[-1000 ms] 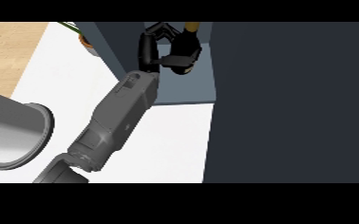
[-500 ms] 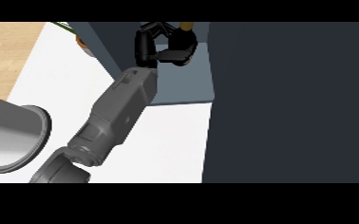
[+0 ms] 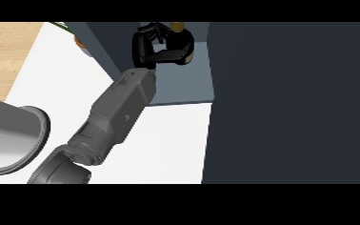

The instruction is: Pick up the wine, place it into the cabinet and close the cabinet

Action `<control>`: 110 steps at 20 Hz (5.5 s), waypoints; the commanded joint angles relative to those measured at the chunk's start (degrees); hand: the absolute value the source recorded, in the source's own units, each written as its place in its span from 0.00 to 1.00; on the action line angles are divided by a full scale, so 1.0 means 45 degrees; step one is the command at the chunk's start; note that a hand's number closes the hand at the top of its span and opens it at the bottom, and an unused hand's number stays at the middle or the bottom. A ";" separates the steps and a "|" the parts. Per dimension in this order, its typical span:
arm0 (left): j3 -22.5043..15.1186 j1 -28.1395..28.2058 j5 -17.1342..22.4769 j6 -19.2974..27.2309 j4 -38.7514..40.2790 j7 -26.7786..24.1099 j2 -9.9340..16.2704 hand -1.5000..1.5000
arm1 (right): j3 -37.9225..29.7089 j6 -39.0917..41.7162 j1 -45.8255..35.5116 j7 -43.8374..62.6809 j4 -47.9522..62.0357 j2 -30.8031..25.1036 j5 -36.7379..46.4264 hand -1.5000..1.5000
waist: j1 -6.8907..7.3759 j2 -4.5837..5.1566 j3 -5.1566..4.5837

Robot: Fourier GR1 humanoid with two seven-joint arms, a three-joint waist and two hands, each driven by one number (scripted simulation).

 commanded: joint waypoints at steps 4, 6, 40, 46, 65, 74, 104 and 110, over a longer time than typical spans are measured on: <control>0.0170 -0.0046 -0.0260 -0.0101 0.0773 -0.0353 0.0224 1.00 | -0.0269 -0.0225 -0.0782 0.0626 -0.0308 -0.0097 -0.0379 0.00 | 0.0004 0.0081 -0.0018; 0.0077 -0.0386 -0.0441 0.0238 0.1055 0.0114 0.0480 0.00 | 0.0378 -0.0072 0.0102 0.0256 -0.0689 0.0150 -0.0115 0.00 | -0.0105 0.0058 -0.0009; 0.0145 0.1118 -0.1305 -0.0286 0.1153 -0.1811 -0.0019 0.00 | -0.0339 -0.0032 -0.0592 0.0613 -0.0465 -0.0024 -0.0613 0.00 | -0.0117 0.0082 -0.0020; 0.0014 0.0873 -0.1429 -0.0709 0.1171 -0.1529 -0.0019 0.00 | -0.0091 -0.0238 -0.1100 0.0504 0.0051 0.0142 -0.0479 0.00 | -0.0068 0.0062 -0.0018; -0.1932 0.2357 0.0994 -0.1707 -0.1386 -0.0765 -0.0019 0.00 | 0.0410 -0.0550 -0.0536 0.0508 -0.0228 0.0065 -0.0123 0.00 | 0.0207 -0.0220 -0.0004; -0.6533 0.5519 0.3143 0.0952 -0.5935 -0.0548 -0.0018 0.00 | -0.0387 -0.0469 -0.0495 0.0799 -0.0725 -0.0322 -0.0560 0.00 | 0.0446 -0.0244 0.0000; -1.0404 1.3852 -0.1283 0.5499 -1.9778 0.2285 0.2306 0.00 | -0.0708 -0.0472 -0.0137 0.1432 -0.1381 -0.0543 -0.1018 0.00 | 0.0795 -0.0278 0.0004; -0.9863 1.4458 -0.1076 0.4363 -2.1475 0.2897 0.4349 0.00 | 0.0372 0.0244 0.0264 0.1384 -0.0880 -0.0387 -0.1391 1.00 | 0.0810 -0.0272 0.0006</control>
